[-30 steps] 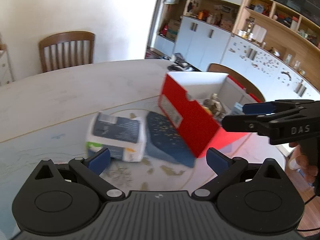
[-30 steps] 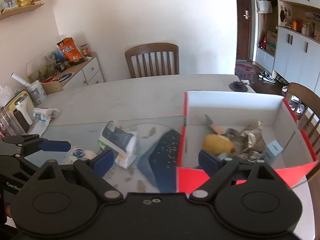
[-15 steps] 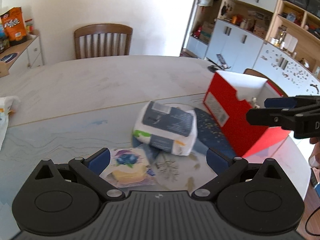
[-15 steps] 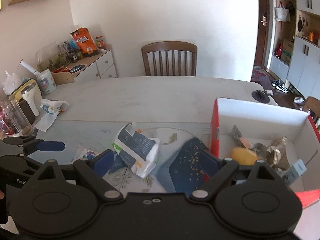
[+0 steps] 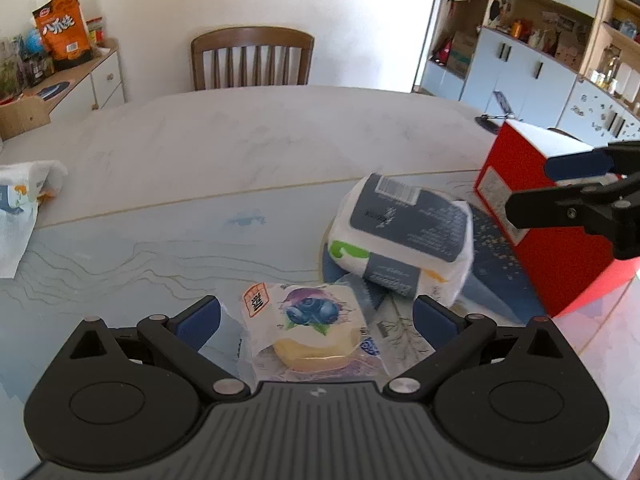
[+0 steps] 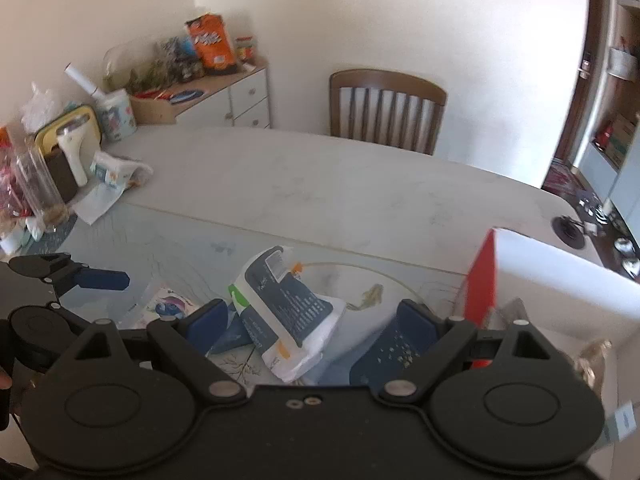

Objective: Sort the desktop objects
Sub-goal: 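Grasp the blueberry bread bag with left tool while right tool grasps the white wet-wipe pack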

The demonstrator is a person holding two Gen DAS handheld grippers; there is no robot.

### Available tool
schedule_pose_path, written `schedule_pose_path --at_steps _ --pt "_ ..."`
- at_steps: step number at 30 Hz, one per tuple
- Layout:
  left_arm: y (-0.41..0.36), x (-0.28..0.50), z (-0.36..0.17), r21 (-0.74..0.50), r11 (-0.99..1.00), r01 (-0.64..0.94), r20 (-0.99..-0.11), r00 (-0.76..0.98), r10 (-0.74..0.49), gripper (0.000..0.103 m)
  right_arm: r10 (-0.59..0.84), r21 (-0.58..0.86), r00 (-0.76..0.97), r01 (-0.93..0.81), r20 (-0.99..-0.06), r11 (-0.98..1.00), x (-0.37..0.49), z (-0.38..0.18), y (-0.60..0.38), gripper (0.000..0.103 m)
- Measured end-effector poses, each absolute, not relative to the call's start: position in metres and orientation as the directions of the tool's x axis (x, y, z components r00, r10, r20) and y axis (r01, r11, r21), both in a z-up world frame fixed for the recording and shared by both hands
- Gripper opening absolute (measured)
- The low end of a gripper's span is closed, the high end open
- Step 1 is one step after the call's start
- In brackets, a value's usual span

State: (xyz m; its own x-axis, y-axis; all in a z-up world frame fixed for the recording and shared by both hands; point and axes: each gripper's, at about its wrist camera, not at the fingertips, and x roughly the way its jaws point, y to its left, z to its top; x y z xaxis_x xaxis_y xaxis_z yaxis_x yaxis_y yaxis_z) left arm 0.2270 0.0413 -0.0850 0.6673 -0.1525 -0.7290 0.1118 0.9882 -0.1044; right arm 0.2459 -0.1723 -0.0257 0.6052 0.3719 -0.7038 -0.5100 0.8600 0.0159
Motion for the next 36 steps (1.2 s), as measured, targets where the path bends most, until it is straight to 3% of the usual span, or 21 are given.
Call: schedule_pose_path --at_steps 22,29,36 --pt "0.042 0.240 -0.120 -0.084 0.994 0.076 -0.767 0.632 -0.113 0.103 0.383 -0.023 0.474 -0.651 -0.793 0.758 0.298 -0.079 -0.123 0.087" --pt "0.041 0.240 -0.123 -0.090 0.991 0.099 -0.765 0.630 -0.133 0.103 0.368 -0.031 0.447 -0.669 -0.815 0.743 0.306 -0.094 -0.114 0.083" --pt "0.040 0.239 -0.125 -0.083 0.990 0.113 -0.756 0.641 -0.137 0.102 0.357 -0.025 0.422 -0.675 -0.833 0.738 0.310 -0.103 -0.111 0.071"
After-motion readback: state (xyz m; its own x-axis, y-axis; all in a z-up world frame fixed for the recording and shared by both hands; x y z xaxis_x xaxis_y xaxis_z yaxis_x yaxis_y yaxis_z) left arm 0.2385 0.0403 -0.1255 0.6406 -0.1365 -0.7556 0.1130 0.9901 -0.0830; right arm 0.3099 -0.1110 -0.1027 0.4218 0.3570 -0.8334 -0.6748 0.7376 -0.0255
